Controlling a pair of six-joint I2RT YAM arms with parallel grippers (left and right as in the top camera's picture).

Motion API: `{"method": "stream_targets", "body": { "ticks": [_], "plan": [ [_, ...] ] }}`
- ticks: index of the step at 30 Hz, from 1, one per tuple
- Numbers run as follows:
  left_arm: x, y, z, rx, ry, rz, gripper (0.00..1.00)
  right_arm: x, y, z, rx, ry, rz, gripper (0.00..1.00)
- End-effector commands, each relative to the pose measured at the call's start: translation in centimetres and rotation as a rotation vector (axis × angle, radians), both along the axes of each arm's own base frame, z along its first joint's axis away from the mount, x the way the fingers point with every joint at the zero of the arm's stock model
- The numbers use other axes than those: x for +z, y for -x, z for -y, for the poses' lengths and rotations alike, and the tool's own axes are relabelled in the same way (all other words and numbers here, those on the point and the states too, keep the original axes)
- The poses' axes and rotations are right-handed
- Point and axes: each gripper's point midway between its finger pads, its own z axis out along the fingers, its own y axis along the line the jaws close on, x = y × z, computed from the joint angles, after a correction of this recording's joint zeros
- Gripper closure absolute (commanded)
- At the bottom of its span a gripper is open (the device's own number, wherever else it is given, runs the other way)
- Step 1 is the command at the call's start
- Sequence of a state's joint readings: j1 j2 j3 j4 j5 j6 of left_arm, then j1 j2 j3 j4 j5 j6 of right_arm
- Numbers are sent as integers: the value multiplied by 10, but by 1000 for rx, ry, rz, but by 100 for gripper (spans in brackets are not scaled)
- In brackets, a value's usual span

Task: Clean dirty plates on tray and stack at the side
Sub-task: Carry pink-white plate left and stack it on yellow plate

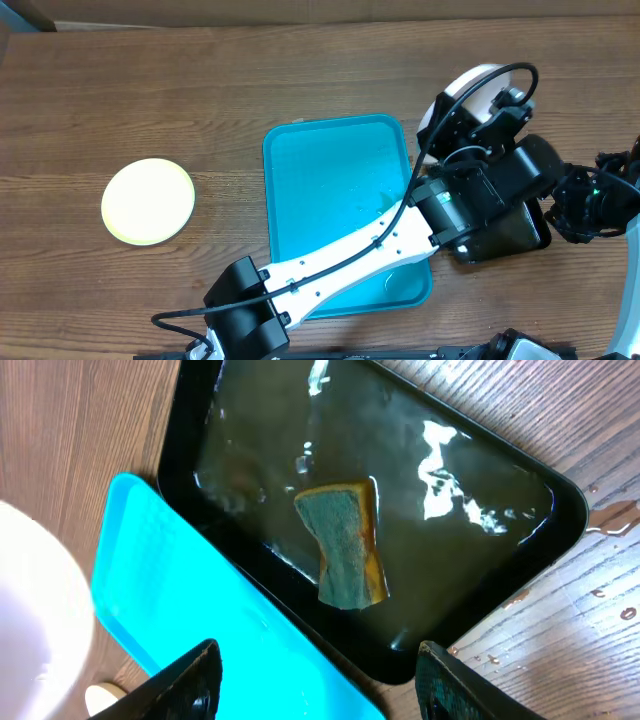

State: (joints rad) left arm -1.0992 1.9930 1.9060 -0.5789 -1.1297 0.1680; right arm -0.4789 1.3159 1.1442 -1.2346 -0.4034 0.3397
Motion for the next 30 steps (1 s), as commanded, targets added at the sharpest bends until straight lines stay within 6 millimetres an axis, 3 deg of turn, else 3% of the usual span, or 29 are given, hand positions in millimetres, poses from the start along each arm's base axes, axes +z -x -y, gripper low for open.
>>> {"method": "stream_targets", "body": {
  "ticks": [1, 5, 11, 16, 20, 30],
  "plan": [
    [4, -4, -19, 37, 227, -72, 96, 1, 1, 1, 2, 7, 7, 36],
    [2, -1, -78, 145, 470, -263, 96, 1, 1, 1, 2, 6, 4, 36],
    [5, 1, -194, 356, 798, -547, 95, 1, 1, 1, 2, 6, 5, 37],
    [-16, 15, -319, 706, 865, -643, 95, 1, 1, 1, 2, 6, 5, 37],
    [-40, 35, -400, 946, 858, -676, 96, 1, 1, 1, 2, 6, 5, 37],
    [-103, 91, -535, 1381, 982, -637, 95, 1, 1, 1, 2, 6, 5, 37]
  ]
}}
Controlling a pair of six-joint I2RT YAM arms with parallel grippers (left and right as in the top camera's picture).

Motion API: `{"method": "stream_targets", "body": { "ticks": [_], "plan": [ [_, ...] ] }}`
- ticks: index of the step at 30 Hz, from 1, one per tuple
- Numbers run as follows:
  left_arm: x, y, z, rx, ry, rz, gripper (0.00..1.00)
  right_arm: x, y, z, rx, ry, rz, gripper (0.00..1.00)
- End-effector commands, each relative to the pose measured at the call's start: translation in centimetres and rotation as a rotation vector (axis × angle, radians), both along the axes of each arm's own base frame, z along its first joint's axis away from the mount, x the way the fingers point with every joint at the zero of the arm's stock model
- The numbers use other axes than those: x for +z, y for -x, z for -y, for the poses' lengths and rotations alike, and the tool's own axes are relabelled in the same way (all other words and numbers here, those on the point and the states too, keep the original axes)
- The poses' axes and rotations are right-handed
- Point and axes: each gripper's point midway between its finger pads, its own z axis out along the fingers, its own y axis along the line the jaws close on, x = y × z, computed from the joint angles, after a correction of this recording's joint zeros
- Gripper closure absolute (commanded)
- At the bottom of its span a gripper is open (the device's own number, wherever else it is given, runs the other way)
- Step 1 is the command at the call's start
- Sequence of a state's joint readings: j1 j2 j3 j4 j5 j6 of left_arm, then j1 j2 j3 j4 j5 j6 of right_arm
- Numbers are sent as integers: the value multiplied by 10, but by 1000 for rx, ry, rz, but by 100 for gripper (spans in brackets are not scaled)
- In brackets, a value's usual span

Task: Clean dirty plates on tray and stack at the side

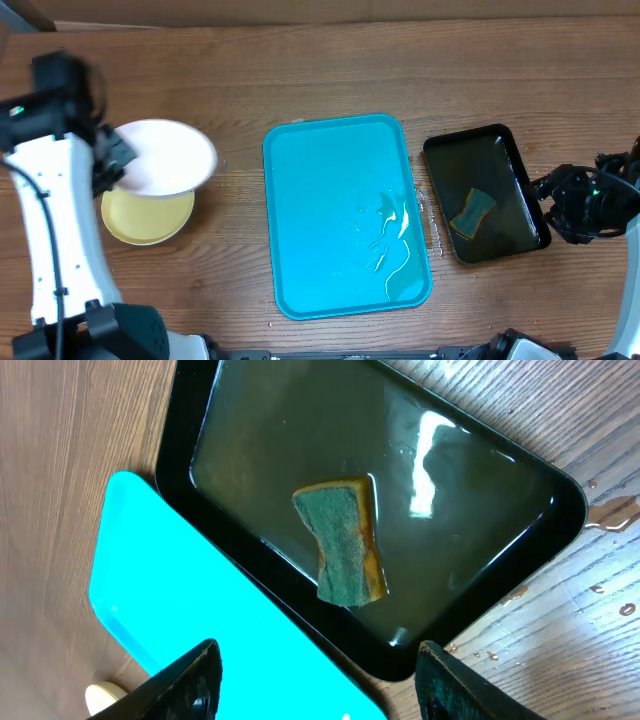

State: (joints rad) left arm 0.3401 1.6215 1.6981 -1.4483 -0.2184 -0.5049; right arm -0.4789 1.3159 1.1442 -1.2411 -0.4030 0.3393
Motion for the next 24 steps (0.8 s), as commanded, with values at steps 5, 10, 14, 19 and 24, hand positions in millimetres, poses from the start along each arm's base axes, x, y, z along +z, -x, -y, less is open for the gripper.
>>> {"method": "stream_targets", "body": {
  "ticks": [5, 10, 14, 19, 24],
  "plan": [
    [-65, 38, -61, 213, 84, -13, 96, 2, -1, 2, 1, 10, 14, 36],
    [-98, 34, -64, 177, 124, 25, 92, 2, -4, 4, 1, 17, 28, 36],
    [-108, 22, -60, 114, 139, 68, 89, 3, -7, 5, 3, 24, 41, 36],
    [-99, 11, -50, 83, 196, 113, 73, 7, -10, -5, 97, 19, 86, 33],
    [-43, -22, -14, -164, 323, 260, 63, 28, -14, -34, 220, -18, 191, 19]
  ]
}}
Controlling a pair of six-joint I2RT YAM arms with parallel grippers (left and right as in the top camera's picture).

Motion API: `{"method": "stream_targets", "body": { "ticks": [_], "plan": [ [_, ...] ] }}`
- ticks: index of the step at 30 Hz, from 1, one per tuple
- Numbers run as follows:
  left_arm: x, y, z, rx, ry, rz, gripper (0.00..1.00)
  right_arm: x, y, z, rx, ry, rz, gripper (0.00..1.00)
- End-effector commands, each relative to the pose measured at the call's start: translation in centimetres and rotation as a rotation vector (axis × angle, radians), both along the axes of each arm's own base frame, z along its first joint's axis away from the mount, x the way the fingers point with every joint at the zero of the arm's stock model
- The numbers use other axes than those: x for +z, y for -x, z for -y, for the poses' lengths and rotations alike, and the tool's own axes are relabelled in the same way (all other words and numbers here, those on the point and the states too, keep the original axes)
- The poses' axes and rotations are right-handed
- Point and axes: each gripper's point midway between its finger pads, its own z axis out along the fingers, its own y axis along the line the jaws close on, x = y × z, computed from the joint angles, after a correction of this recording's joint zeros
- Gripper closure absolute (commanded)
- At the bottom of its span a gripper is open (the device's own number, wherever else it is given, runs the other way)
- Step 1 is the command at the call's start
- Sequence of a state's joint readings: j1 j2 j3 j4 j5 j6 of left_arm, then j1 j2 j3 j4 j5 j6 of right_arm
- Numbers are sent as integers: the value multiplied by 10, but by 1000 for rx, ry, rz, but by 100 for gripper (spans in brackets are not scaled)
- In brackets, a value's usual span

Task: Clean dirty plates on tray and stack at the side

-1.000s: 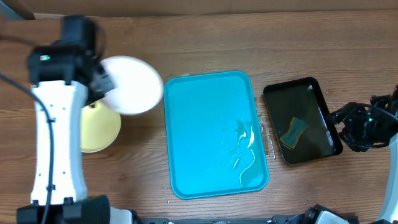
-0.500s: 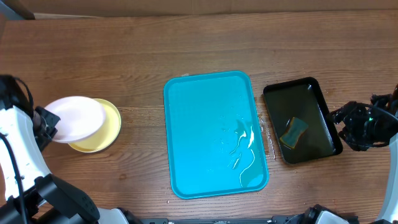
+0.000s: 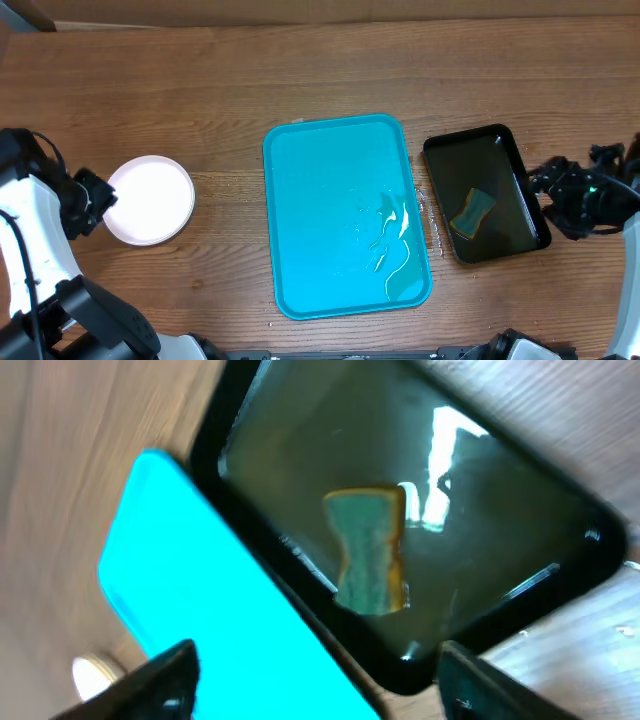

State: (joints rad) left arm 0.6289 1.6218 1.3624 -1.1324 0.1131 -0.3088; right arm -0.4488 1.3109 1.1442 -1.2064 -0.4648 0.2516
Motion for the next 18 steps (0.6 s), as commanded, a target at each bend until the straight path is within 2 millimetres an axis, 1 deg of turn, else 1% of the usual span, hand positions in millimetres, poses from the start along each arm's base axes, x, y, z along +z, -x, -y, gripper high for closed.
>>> {"method": "stream_targets", "body": {
  "ticks": [1, 3, 5, 6, 7, 8, 10, 11, 12, 13, 14, 15, 16, 18],
  "plan": [
    [57, -36, 28, -217, 36, 194, 63, 28, -2, -29, 143, -11, 134, 17],
    [90, -39, 46, -314, -3, 230, 64, 39, 2, -46, 224, 14, 181, 14],
    [117, -40, 68, -405, -44, 277, 63, 49, 9, -64, 309, 37, 225, 11],
    [136, -38, 86, -477, -75, 315, 63, 56, 15, -78, 360, 43, 254, 10],
    [147, -37, 97, -524, -96, 341, 62, 61, 19, -86, 393, 47, 273, 10],
    [166, -31, 120, -620, -136, 392, 62, 69, 27, -102, 461, 56, 315, 9],
    [187, -20, 152, -742, -175, 459, 56, 80, 37, -122, 544, 64, 374, 4],
    [196, -12, 170, -812, -191, 494, 53, 87, 43, -132, 587, 70, 410, 4],
    [203, -4, 185, -873, -202, 520, 42, 91, 48, -139, 620, 81, 439, 2],
    [209, 5, 197, -918, -208, 538, 29, 96, 52, -145, 648, 93, 469, 0],
    [213, 15, 210, -962, -212, 552, 11, 101, 57, -150, 676, 108, 502, 0],
    [215, 24, 218, -993, -217, 556, 0, 105, 60, -153, 693, 123, 528, 0],
    [216, 34, 225, -1026, -222, 553, 0, 109, 62, -155, 703, 144, 553, 0],
    [214, 49, 231, -1068, -228, 533, 0, 112, 62, -155, 707, 170, 577, 0]
  ]
}}
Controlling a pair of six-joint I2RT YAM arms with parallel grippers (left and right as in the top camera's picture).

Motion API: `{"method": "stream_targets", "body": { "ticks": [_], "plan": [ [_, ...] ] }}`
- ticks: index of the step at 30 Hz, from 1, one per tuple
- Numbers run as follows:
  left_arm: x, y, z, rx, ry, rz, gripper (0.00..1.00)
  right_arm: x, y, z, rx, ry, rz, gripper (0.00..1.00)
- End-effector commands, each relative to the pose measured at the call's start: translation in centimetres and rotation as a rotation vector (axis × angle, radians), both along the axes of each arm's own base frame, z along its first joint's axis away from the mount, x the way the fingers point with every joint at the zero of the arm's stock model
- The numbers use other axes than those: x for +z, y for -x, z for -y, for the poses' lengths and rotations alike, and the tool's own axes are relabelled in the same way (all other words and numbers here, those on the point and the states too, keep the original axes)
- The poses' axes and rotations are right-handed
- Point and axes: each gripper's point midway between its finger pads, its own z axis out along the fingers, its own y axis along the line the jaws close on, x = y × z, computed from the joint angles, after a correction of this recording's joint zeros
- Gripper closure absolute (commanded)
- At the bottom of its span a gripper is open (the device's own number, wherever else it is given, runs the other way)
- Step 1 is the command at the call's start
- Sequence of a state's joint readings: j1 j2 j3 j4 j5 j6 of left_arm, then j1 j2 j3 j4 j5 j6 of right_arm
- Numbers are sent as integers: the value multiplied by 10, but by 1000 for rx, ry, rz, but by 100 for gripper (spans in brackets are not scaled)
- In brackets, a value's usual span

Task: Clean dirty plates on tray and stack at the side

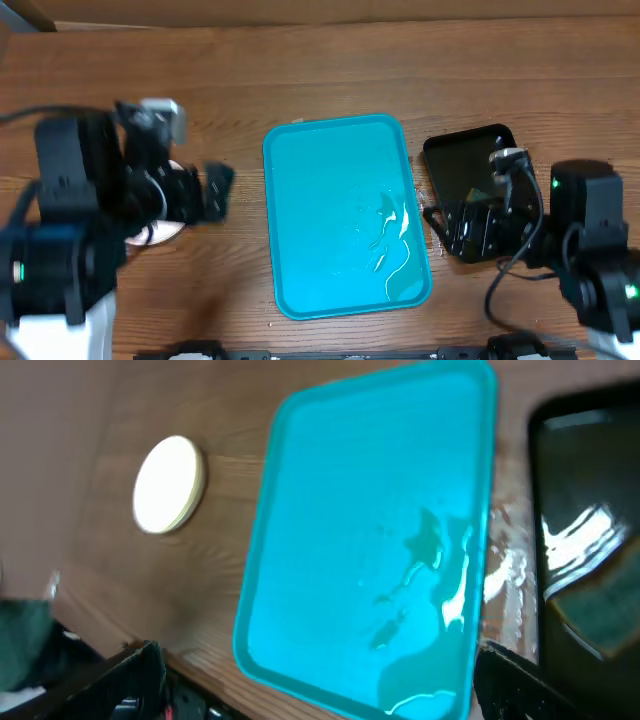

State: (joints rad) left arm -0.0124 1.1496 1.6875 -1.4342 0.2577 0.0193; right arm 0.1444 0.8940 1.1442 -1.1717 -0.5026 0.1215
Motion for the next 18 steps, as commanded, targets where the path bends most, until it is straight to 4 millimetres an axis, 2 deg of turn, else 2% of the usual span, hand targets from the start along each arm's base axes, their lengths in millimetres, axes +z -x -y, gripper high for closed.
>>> {"method": "stream_targets", "body": {
  "ticks": [1, 5, 18],
  "plan": [
    [0, 19, 10, -89, -71, 4, 0, 13, 1, 2, 1, 43, 82, 0],
    [-2, 27, 20, -130, -55, -16, 0, 11, 1, 2, 2, 45, 71, 0],
    [-14, 13, 23, -137, -53, -78, 0, 8, 1, 0, 11, 43, 52, 0]
  ]
}}
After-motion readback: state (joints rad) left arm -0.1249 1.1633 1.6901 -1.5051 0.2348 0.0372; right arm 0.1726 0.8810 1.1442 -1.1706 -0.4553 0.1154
